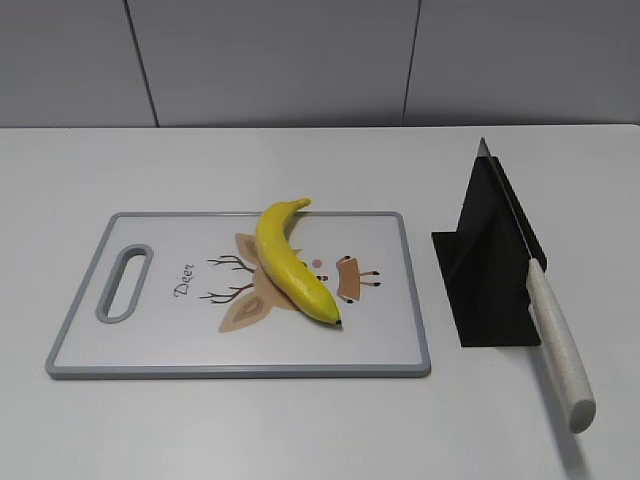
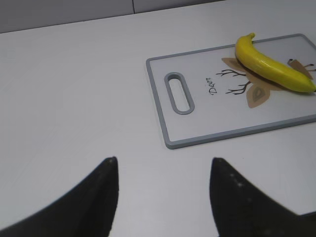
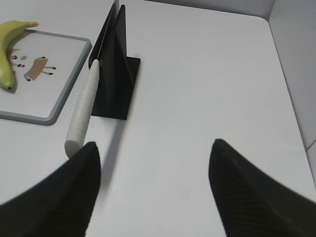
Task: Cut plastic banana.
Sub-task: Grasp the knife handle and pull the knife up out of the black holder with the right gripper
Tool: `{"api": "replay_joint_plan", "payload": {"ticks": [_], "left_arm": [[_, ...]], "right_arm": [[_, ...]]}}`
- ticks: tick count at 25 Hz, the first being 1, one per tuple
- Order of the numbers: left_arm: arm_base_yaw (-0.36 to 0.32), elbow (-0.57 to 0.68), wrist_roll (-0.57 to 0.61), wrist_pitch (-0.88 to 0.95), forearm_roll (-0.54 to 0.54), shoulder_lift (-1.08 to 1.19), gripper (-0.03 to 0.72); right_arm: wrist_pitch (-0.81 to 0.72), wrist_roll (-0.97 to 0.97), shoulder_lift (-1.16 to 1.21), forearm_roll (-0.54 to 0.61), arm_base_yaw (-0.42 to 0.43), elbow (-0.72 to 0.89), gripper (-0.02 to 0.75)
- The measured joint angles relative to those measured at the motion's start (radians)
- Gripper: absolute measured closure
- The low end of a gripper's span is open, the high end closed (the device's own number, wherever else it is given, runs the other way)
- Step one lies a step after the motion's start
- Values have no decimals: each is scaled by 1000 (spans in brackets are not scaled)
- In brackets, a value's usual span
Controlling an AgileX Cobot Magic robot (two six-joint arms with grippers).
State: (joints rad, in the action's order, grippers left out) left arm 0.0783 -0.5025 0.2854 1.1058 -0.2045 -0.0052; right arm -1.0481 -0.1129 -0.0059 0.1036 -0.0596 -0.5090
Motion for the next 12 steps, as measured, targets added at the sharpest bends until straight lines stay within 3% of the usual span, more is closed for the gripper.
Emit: {"api": "replay_joint_plan", "payload": {"ticks": [12], "left_arm": [[0, 0, 0, 0, 0, 0, 115]], "right_arm": [[0, 1, 0, 0, 0, 0, 203]]}}
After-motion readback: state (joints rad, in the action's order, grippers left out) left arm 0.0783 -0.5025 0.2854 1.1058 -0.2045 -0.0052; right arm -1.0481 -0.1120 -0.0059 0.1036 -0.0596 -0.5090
